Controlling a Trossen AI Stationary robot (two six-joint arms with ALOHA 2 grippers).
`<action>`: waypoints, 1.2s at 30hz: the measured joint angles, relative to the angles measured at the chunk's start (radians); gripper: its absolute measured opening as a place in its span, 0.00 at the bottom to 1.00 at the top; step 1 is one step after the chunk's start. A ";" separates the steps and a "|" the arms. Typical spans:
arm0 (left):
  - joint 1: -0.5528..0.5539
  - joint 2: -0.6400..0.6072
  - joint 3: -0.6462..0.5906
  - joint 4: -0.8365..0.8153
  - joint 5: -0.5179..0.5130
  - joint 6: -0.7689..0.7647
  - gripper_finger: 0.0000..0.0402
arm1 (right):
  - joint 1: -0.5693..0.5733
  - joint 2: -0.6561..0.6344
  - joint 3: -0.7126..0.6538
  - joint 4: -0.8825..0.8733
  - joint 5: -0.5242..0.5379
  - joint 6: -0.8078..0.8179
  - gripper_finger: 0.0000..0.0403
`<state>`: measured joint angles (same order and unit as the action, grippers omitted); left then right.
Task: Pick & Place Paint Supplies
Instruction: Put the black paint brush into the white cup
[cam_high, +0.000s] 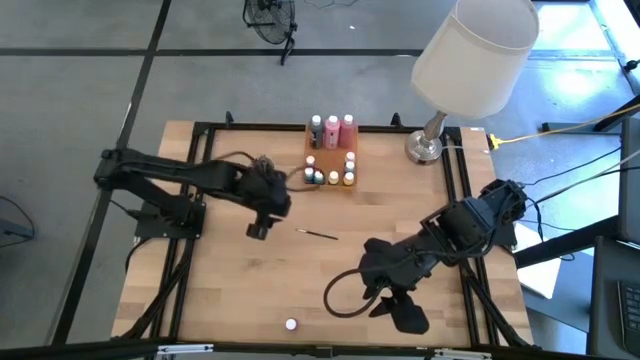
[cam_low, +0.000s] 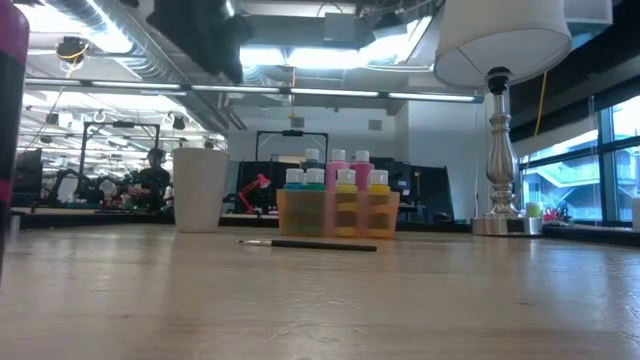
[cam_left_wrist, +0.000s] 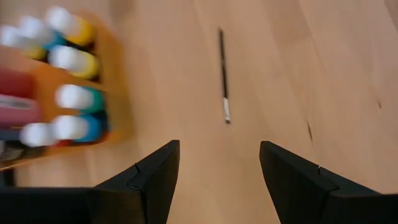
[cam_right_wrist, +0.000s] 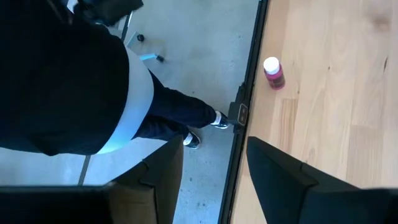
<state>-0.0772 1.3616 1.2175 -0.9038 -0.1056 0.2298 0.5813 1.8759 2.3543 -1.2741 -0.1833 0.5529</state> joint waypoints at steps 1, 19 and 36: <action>-0.004 0.025 0.000 -0.001 0.006 -0.003 0.54 | 0.003 0.000 0.000 -0.001 0.000 0.000 0.45; -0.013 0.440 0.000 0.059 0.044 -0.022 0.54 | 0.018 0.000 -0.001 -0.024 0.032 -0.023 0.45; 0.026 0.473 -0.003 0.176 0.125 0.018 0.54 | 0.016 0.000 -0.001 -0.027 0.041 -0.020 0.45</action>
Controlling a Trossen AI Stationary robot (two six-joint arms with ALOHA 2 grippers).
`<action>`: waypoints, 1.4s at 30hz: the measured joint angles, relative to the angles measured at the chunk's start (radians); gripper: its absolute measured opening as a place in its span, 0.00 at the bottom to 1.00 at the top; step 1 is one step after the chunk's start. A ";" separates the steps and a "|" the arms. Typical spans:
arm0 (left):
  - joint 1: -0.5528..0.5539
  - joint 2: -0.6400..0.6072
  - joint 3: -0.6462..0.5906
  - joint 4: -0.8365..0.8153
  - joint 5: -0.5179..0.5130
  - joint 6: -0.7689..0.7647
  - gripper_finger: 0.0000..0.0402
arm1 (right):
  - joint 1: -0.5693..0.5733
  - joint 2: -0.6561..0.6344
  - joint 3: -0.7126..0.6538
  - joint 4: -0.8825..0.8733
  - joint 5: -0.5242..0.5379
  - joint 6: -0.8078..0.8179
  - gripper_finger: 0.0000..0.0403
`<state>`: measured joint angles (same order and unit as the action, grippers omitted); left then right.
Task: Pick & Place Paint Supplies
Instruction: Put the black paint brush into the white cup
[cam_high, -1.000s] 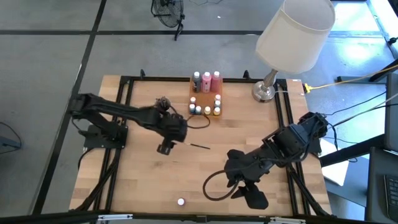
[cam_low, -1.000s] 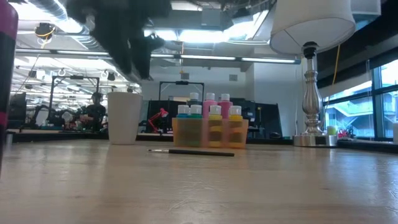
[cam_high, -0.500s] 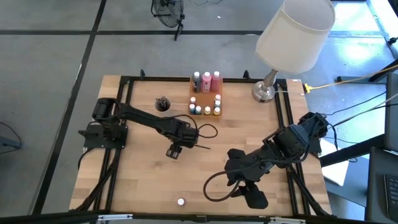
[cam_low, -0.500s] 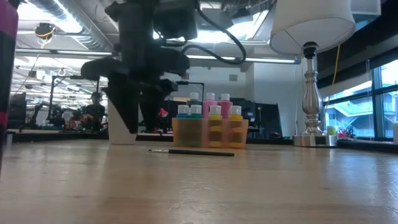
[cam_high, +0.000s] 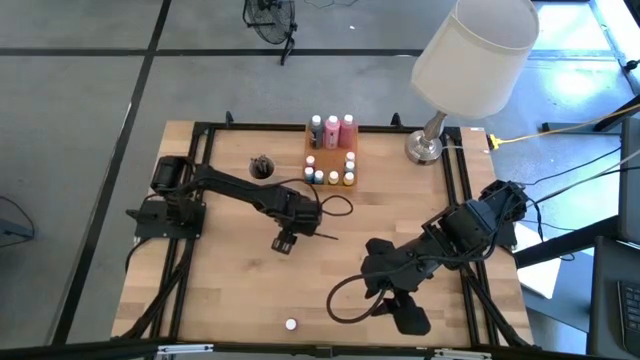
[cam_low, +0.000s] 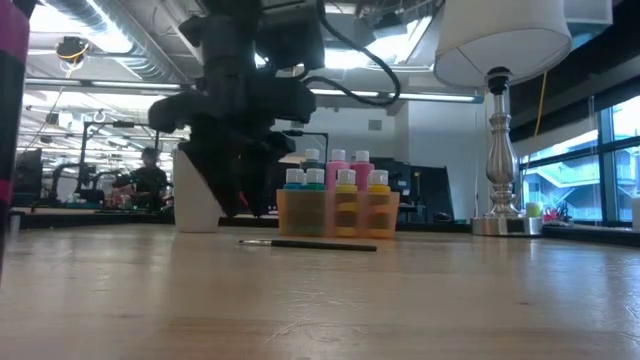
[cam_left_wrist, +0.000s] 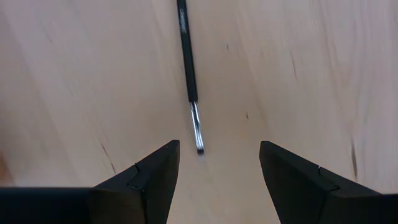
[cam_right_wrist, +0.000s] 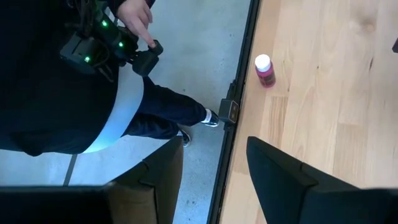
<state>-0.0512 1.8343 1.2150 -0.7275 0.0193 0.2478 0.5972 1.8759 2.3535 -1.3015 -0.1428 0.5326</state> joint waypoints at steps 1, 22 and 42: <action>0.003 0.000 -0.003 0.017 0.000 0.000 0.54 | 0.000 0.000 0.000 0.000 0.002 0.002 0.45; 0.022 0.051 -0.030 0.059 0.003 0.008 0.54 | 0.000 -0.010 0.000 -0.002 0.021 0.002 0.45; 0.027 0.093 -0.026 0.069 0.009 0.017 0.48 | -0.002 -0.010 0.000 -0.019 0.039 0.002 0.45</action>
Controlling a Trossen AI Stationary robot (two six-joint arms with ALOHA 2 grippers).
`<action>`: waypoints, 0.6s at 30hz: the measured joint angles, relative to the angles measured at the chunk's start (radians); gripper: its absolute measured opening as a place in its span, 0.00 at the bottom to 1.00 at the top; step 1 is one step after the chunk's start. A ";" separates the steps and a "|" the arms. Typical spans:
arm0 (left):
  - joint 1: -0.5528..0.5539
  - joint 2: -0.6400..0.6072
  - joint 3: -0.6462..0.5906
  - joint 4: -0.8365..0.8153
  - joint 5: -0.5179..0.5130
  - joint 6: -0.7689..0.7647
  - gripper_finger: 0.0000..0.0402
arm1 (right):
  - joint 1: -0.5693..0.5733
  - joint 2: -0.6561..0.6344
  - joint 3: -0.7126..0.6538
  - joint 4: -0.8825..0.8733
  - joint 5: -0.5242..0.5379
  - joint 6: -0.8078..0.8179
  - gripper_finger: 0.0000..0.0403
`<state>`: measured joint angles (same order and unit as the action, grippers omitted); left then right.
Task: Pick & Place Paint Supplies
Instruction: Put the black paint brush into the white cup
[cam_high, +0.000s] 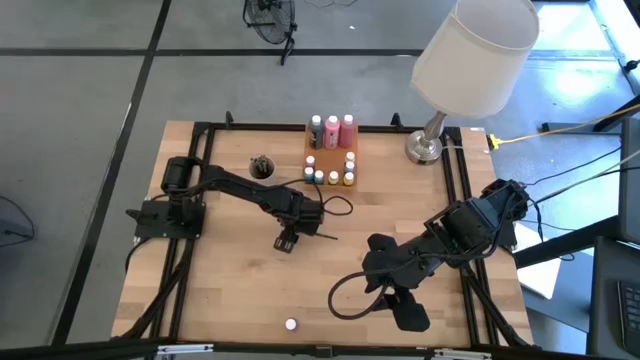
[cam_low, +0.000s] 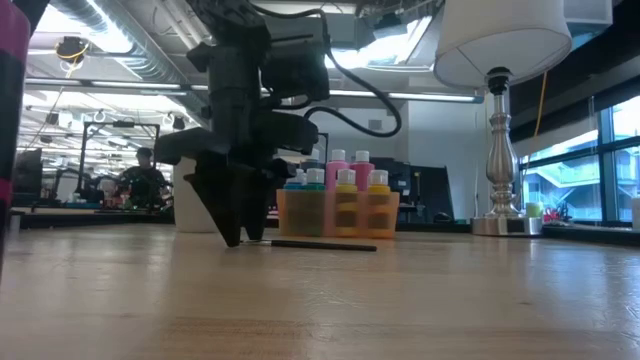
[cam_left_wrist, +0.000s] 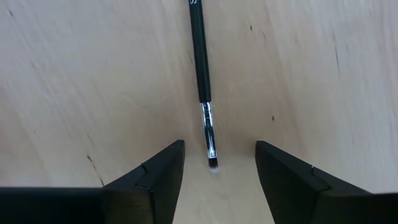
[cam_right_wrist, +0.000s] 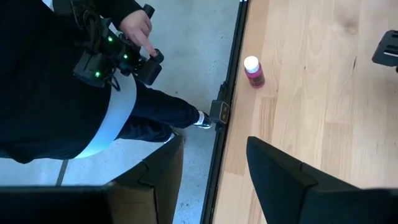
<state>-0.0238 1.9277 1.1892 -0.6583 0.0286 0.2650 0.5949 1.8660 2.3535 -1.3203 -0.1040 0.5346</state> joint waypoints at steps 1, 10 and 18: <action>0.000 0.000 0.000 0.001 -0.007 0.000 0.48 | 0.000 0.000 0.000 0.000 0.000 0.000 0.45; 0.005 -0.002 -0.038 0.033 -0.014 0.007 0.44 | 0.000 0.000 0.000 0.000 0.000 0.000 0.45; 0.006 -0.008 -0.066 0.065 0.000 0.008 0.41 | 0.000 -0.004 0.000 -0.005 0.000 0.000 0.45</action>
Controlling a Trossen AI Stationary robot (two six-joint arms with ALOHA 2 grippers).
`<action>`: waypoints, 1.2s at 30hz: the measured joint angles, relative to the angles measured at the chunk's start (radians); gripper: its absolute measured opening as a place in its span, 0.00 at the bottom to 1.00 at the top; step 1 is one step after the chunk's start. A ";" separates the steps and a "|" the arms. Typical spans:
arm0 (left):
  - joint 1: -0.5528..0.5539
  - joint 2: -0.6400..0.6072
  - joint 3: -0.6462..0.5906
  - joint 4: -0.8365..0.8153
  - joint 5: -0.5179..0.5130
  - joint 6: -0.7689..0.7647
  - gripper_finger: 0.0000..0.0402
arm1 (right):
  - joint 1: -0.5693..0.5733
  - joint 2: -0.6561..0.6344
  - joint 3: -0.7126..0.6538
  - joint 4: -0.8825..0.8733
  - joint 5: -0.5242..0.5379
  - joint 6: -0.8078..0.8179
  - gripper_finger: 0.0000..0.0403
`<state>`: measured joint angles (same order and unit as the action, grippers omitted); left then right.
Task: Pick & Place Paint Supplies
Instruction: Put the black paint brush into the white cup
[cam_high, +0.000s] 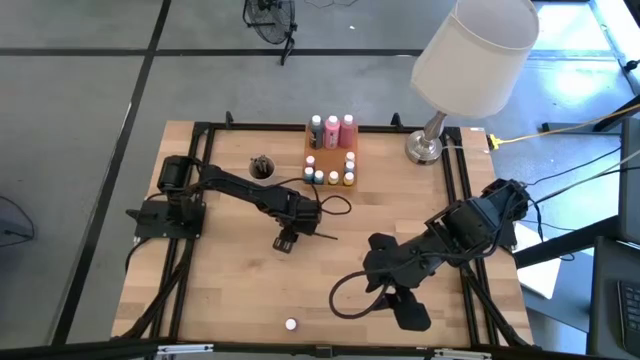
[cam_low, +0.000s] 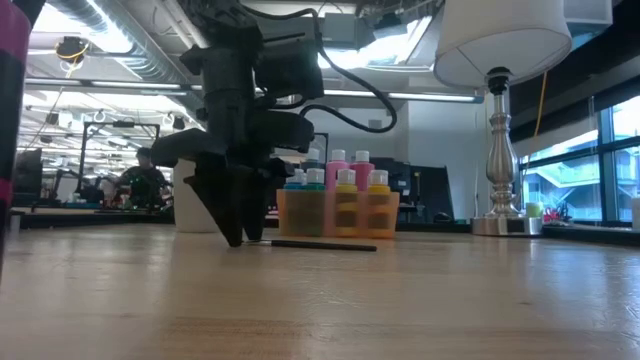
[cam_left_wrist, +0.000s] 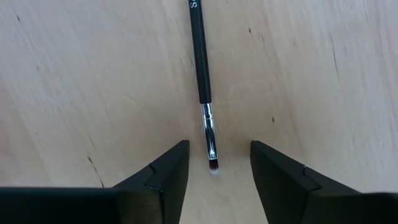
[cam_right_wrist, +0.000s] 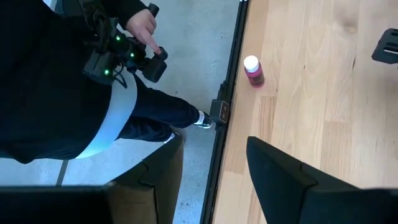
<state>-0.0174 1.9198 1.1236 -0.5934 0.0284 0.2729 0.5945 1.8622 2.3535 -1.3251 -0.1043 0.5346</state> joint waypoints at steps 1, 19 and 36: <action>0.000 0.000 0.000 0.000 0.000 0.000 0.41 | 0.000 0.000 0.000 0.000 0.000 0.000 0.45; 0.000 0.000 0.000 -0.008 0.000 0.046 0.22 | 0.000 0.000 0.000 -0.003 -0.001 0.000 0.45; 0.000 0.000 0.001 -0.019 0.012 0.108 0.01 | 0.000 -0.017 0.000 -0.011 0.023 0.009 0.45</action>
<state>-0.0174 1.9198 1.1244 -0.6121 0.0404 0.3809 0.5941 1.8454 2.3535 -1.3365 -0.0814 0.5438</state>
